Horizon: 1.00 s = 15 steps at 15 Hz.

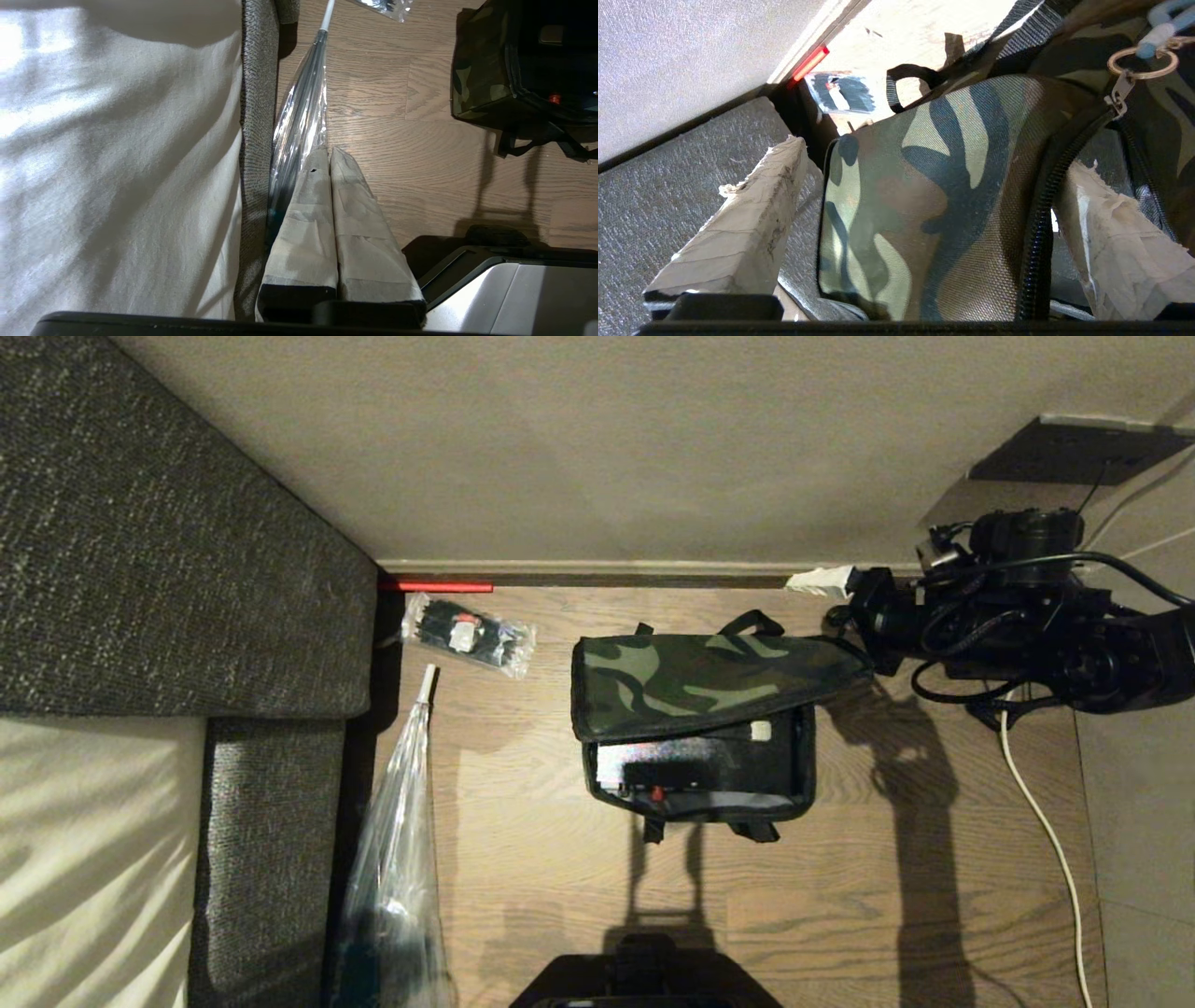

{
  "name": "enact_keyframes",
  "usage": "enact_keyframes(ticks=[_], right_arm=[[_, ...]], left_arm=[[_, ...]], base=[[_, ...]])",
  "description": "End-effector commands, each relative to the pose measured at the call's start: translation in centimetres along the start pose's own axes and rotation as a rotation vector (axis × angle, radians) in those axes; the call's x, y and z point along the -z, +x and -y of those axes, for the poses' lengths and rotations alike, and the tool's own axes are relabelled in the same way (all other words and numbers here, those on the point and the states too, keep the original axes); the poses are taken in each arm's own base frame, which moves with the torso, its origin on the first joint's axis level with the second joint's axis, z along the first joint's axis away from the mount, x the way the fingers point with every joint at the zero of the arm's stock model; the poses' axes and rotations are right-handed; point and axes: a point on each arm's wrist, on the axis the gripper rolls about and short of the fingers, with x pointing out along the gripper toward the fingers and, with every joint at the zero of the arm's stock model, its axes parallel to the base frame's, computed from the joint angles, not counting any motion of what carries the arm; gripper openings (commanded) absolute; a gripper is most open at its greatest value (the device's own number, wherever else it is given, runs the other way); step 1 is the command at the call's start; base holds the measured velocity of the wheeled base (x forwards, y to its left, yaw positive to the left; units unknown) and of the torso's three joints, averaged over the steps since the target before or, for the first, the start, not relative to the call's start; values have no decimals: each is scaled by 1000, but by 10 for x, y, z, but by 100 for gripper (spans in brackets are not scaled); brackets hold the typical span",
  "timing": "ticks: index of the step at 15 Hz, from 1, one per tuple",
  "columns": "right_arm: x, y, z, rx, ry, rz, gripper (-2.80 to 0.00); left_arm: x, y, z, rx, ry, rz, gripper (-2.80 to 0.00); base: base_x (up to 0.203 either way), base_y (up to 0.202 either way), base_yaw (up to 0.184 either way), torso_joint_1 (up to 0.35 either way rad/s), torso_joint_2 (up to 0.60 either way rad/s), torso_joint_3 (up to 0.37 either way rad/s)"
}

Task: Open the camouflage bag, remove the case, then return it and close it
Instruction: Open the top of the storage box

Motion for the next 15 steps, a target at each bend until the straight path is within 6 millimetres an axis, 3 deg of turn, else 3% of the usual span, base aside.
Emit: enact_keyframes(ticks=[1,5,15], right_arm=[[-7,-5,-5,-31,-26,37,0],[-21,-13,-9,-89,-74,127,0],[-20,-26,-14,-112,-148,154,0]], left_arm=[[0,0,0,0,-1,0,-280],[0,0,0,0,-1,0,-280],[0,0,0,-2,-1,0,-280]], base=[[0,0,0,0,0,0],[0,0,0,0,0,0],[0,0,0,0,0,0]])
